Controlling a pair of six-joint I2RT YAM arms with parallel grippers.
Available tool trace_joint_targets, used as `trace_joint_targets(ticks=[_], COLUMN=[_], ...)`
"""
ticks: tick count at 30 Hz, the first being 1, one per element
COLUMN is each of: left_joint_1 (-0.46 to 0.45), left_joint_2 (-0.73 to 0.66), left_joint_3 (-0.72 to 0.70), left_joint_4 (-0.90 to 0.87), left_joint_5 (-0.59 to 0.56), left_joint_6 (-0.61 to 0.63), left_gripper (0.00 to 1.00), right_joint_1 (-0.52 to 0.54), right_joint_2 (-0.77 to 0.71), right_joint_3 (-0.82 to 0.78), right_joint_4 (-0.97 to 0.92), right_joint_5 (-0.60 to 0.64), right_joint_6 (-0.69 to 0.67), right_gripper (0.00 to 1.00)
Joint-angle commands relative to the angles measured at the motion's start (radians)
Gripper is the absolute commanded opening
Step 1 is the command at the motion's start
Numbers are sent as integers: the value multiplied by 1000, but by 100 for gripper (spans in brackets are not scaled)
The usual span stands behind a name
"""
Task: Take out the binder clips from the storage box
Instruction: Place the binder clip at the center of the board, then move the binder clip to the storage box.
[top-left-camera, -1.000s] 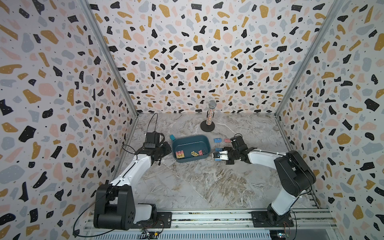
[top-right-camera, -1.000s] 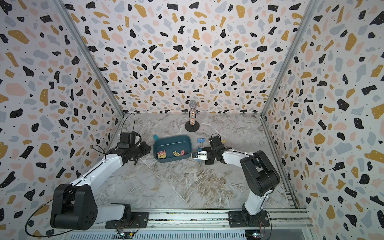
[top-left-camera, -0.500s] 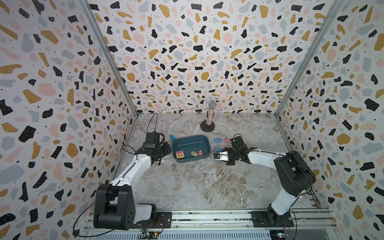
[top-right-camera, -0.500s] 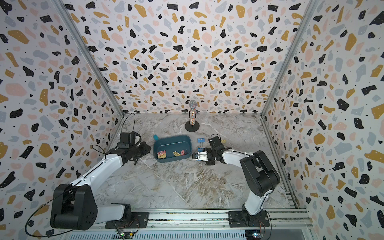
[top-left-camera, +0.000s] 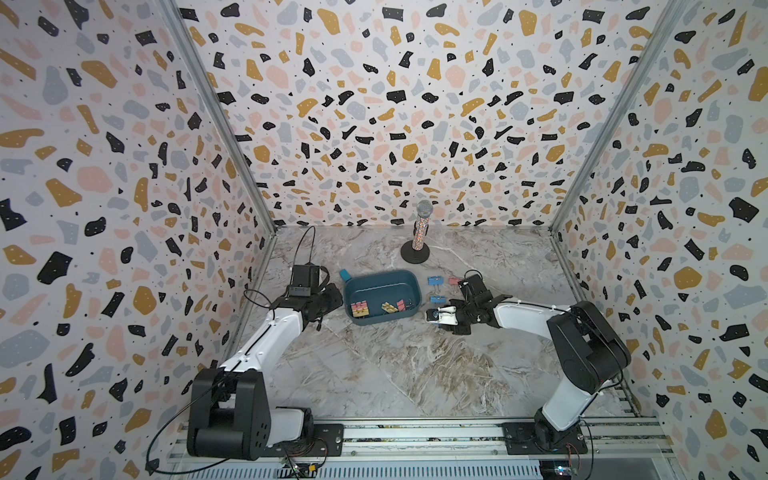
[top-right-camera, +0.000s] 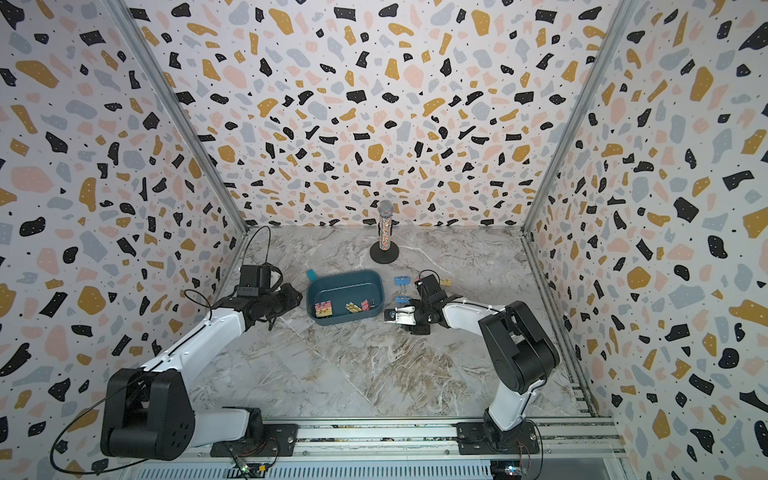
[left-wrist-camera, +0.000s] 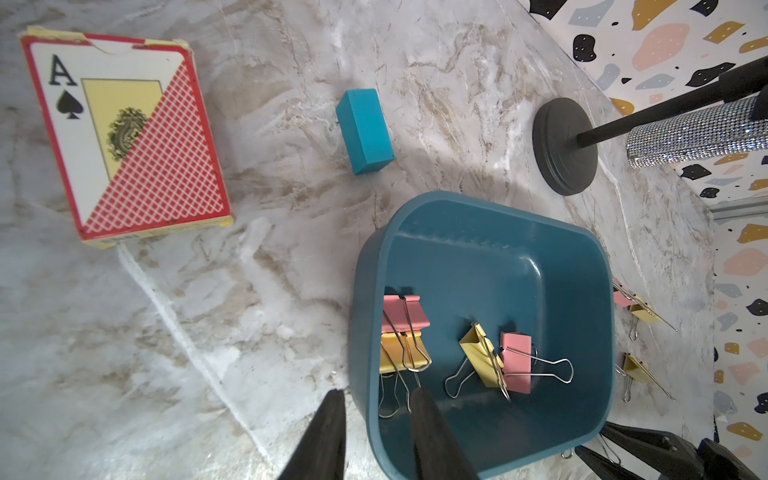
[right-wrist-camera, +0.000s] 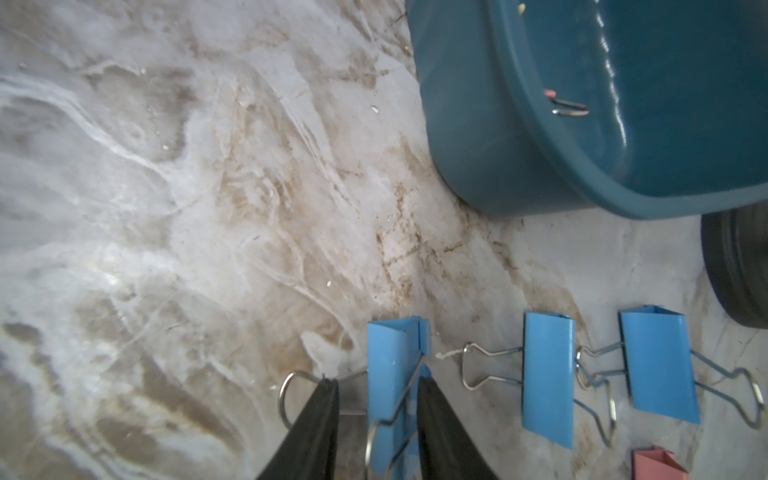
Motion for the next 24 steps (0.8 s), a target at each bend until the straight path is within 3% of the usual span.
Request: trace_joint_targets(ticks=[1, 14, 24], left_joint_1=[4, 2, 4], left_joint_2=[-16, -19, -12], left_joint_3=[-3, -1, 8], left_joint_4=[8, 8, 6], left_joint_5=[-5, -8, -8], left_joint_6=[5, 6, 8], left_gripper=[31, 31, 31], right_joint_1=[4, 5, 4], right_joint_2=[-38, -150, -197], right_joint_3=[22, 78, 202], right_joint_4=[-14, -46, -122], right_joint_5=[-14, -49, -153], right_joint_6=[38, 135, 275], right_gripper=[40, 47, 47])
